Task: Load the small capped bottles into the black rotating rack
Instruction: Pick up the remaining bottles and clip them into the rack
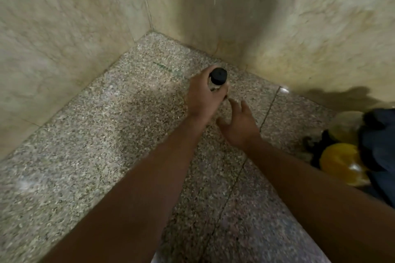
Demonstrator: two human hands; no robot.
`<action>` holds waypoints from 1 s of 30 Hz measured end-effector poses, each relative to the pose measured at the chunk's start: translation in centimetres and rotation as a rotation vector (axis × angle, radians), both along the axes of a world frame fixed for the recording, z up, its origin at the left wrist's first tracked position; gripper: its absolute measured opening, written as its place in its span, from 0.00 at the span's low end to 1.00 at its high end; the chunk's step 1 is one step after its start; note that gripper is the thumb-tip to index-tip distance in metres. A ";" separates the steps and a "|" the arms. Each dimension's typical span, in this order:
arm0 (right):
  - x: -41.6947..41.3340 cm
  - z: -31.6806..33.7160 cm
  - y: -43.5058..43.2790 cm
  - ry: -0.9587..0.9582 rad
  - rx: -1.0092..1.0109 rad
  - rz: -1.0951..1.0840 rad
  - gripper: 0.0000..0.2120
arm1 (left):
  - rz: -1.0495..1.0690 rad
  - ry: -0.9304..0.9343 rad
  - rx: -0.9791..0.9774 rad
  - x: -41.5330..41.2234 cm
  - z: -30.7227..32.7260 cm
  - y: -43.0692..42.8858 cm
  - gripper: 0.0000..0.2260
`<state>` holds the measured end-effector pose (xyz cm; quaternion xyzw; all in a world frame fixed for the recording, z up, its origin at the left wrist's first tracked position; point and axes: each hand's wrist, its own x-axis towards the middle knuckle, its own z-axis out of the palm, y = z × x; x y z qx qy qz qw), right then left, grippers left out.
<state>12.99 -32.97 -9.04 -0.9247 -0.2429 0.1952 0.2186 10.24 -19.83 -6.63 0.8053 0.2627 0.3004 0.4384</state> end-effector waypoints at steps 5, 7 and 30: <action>-2.5 3.7 -4.3 -0.069 0.161 -0.127 0.31 | -0.080 -0.005 0.036 -2.5 3.1 -3.9 0.25; -3.3 4.9 -5.8 -0.072 0.204 -0.184 0.29 | -0.099 -0.013 0.033 -3.3 3.9 -5.3 0.25; -13.1 10.6 -25.3 0.261 0.988 -0.969 0.13 | -0.403 0.000 0.174 -12.3 7.8 -25.7 0.25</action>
